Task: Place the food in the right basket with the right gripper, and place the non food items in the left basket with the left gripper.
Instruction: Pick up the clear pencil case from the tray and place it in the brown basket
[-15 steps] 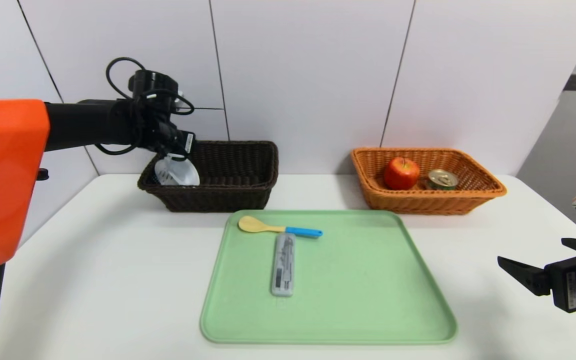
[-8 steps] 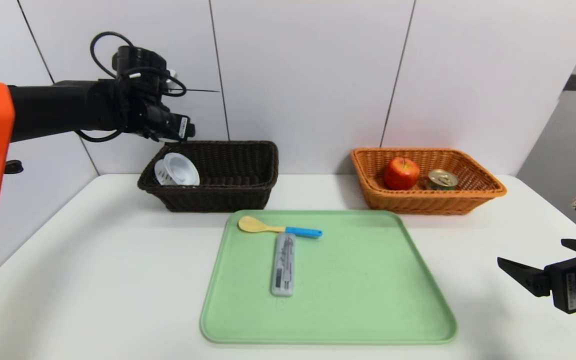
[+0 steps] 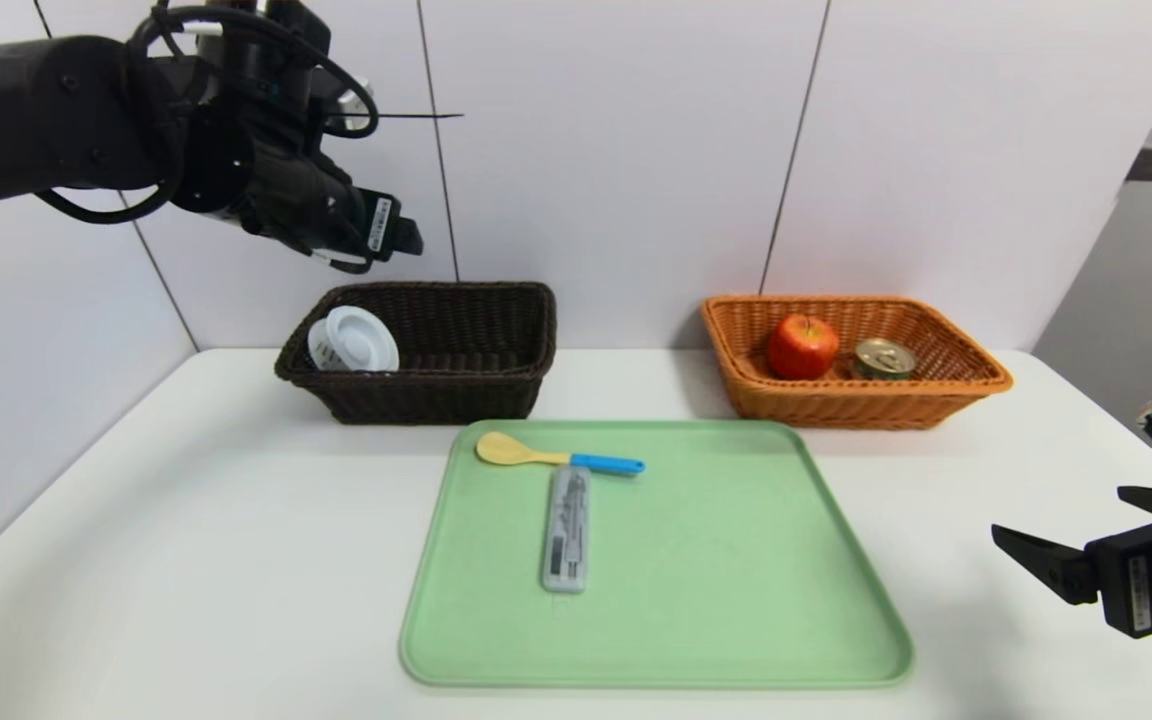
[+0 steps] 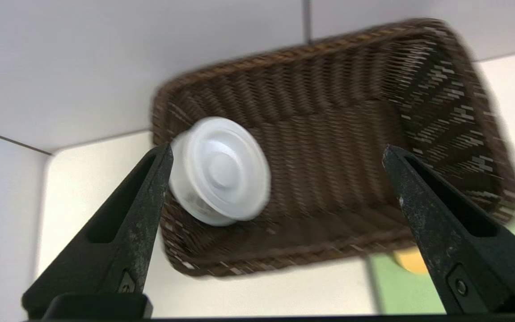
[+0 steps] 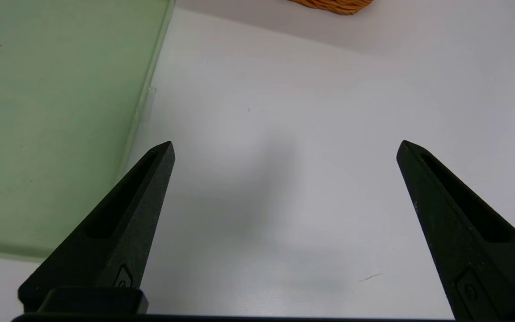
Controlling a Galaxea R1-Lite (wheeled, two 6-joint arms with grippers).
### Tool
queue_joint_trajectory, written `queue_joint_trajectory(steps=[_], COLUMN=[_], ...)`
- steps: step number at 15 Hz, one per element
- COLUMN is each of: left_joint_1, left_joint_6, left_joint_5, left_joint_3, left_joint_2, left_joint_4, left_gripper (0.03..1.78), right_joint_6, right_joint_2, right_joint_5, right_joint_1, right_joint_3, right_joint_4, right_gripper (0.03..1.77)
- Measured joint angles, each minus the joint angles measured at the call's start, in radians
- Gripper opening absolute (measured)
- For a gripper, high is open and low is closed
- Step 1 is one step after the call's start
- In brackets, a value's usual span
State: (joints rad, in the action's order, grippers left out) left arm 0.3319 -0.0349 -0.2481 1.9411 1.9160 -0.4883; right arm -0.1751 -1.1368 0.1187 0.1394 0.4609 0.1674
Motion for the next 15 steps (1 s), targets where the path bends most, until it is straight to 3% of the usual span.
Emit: queue_joint_trajectory(steps=[4,8,15], left_joint_1=[0.144,0.251,0.348], left_joint_6=[0.221,0.321,0.446], left_joint_5=[-0.017,-0.104,-0.124], left_joint_3=[-0.060,-0.223,-0.411], left_joint_2=[-0.086,-0.153,-0.203], left_joint_4=[-0.111,-0.110,-0.109], left_gripper=[1.67,1.68,1.69], right_joint_6=[-0.001,0.001,0.003], right_joint_2=[0.002,0.001,-0.082], right_joint_5=[0.000,0.000,0.002], right_joint_1=[0.004,0.004,0.004], right_joint_3=[0.001,0.012,0.030], right_joint_4=[0.000,0.019,0.277], right_gripper=[1.71,1.71,1.71])
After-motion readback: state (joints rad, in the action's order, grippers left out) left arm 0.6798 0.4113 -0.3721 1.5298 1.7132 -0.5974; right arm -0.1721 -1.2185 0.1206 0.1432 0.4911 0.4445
